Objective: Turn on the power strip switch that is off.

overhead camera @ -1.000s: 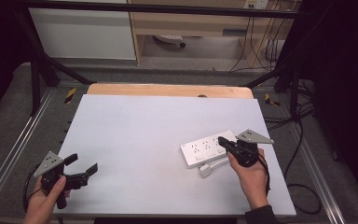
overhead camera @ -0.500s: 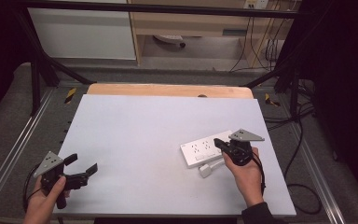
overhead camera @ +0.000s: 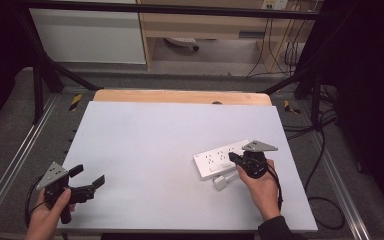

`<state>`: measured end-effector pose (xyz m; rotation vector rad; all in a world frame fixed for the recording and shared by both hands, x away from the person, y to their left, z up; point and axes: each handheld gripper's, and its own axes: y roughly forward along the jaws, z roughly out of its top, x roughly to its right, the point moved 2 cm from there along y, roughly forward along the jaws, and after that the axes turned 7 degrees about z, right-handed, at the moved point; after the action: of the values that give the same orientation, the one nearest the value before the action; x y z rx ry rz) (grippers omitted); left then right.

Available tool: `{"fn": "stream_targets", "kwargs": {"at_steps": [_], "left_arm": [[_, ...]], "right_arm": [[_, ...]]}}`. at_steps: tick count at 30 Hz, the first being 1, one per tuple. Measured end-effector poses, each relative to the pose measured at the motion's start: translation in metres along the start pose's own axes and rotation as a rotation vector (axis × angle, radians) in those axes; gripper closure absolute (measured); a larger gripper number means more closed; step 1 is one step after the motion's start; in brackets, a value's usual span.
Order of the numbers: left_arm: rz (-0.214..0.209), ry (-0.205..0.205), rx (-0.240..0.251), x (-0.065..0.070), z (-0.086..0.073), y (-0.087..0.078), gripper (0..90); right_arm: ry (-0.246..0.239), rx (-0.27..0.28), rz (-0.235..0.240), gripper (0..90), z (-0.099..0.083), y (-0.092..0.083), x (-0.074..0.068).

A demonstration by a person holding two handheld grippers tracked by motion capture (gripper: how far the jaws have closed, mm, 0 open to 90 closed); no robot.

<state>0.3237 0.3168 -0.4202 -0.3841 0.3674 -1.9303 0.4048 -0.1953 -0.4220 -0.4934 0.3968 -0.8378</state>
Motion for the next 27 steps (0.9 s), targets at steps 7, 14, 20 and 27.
{"fn": "stream_targets", "kwargs": {"at_steps": [7, 14, 20, 27], "left_arm": [[0.0, 0.007, -0.004, 0.001, 0.0, 0.0, 7.1], [0.002, 0.007, -0.001, 0.0, 0.0, 0.0, 5.9], [0.001, 0.008, -0.003, 0.0, 0.0, 0.0, 5.8], [0.001, 0.011, -0.002, 0.001, 0.0, 0.0, 5.9]], "right_arm": [[0.015, -0.031, -0.003, 90.0, -0.006, 0.007, 0.003], [0.021, -0.049, -0.004, 90.0, -0.01, 0.01, 0.005], [0.027, -0.058, 0.0, 90.0, -0.011, 0.013, 0.005], [0.024, -0.076, -0.003, 90.0, -0.013, 0.016, 0.006]]}}
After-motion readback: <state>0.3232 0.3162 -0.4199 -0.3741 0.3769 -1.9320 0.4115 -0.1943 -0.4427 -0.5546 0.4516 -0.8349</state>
